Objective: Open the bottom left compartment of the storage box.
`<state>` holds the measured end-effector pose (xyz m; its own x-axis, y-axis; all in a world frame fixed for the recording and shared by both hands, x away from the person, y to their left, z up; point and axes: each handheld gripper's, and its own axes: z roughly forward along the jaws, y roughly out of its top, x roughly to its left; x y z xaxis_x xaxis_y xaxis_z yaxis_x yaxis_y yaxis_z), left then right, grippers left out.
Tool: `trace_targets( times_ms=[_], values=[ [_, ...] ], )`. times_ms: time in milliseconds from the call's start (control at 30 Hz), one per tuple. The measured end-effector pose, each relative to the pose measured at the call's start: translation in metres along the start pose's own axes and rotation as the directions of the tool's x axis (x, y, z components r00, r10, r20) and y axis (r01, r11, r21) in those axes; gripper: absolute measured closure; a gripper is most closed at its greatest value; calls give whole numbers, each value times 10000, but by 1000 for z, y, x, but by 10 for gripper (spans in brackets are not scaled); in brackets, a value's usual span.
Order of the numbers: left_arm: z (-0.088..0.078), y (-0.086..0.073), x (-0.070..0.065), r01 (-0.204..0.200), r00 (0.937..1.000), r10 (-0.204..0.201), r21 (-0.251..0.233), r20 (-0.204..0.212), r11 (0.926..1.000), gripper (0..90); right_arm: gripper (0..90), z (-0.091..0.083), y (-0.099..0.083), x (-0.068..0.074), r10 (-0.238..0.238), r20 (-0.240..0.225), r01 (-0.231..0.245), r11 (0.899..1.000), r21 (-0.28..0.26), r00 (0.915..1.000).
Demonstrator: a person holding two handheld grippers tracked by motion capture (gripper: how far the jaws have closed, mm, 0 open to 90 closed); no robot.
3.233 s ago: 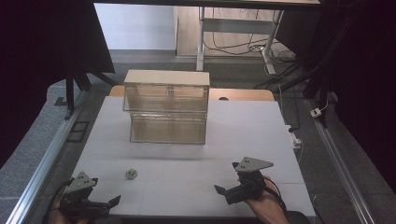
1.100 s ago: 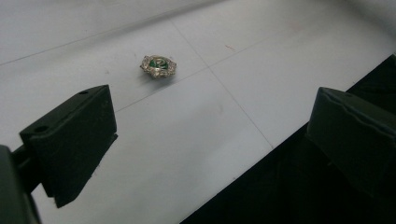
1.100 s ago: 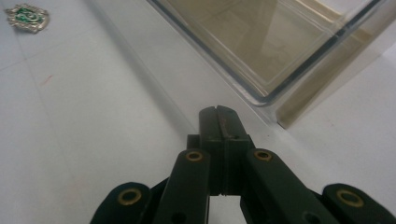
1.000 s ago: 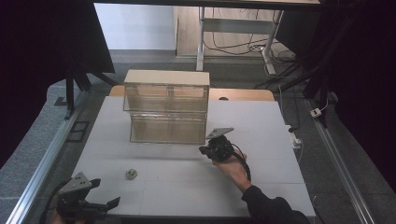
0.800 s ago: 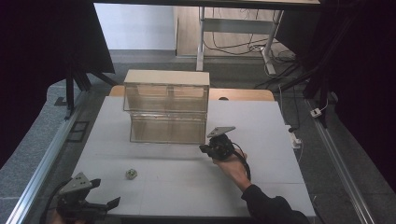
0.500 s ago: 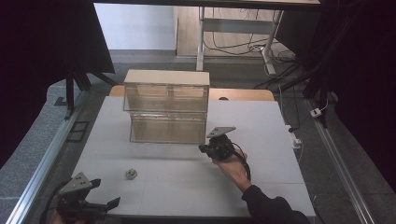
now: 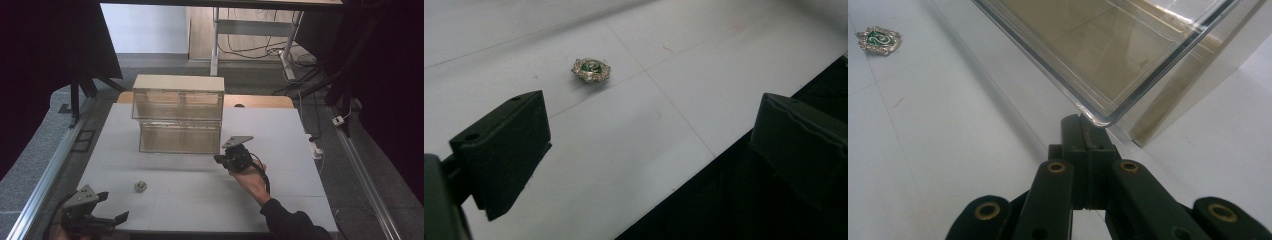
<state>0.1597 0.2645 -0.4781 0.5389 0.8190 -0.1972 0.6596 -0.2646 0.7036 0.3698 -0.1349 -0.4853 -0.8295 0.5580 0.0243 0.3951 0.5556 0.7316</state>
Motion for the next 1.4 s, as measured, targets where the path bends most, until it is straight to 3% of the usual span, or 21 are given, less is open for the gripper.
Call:
trace_targets(
  times_ms=[367, 500, 567, 667, 733, 767, 867, 967, 1133, 1400],
  values=[
    [0, 0, 0, 3, 10000, -3, 1, 17, 10000, 25, 898, -2, 0, 1, -95, 14, 95, 10000, 12, 10000],
    [0, 0, 0, 10, 10000, -10, 6, 22, 10000, 25, 899, -4, 1, 2, -219, -268, 216, 9997, -125, 9994],
    [0, 0, 0, 14, 10000, -14, 13, 16, 10000, 25, 899, -7, 7, 12, -642, 102, 646, 9970, -435, 9979],
    [0, 0, 0, 23, 10000, -23, 13, 14, 10000, 26, 899, -12, 12, 11, -521, 230, 537, 9956, -764, 9984],
    [0, 0, 0, 33, 10000, -33, 13, 14, 10000, 25, 899, -16, 11, 3, -168, 102, 177, 9960, -873, 9998],
    [0, 0, 1, 31, 10000, -31, 28, 13, 10000, 25, 899, -17, 8, 0, 74, -206, -89, 9975, -703, 9998],
    [0, 0, 0, 9, 10000, -9, 39, 2, 10000, 27, 899, -12, 4, 1, 107, -424, -118, 9996, -258, 9990],
    [1, 0, 0, 13, 10000, -13, 28, 12, 10000, 28, 899, -7, 2, 3, 231, -222, -229, 9997, 113, 9995],
    [1, 0, 0, 6, 10000, -6, 19, 10, 10000, 28, 899, -8, 1, -1, 255, 81, -256, 9996, 125, 9996],
    [1, 0, 0, -18, 10000, 18, 62, 10, 10000, 29, 899, -12, 1, -3, 240, 144, -241, 9997, 45, 9996]
  ],
)
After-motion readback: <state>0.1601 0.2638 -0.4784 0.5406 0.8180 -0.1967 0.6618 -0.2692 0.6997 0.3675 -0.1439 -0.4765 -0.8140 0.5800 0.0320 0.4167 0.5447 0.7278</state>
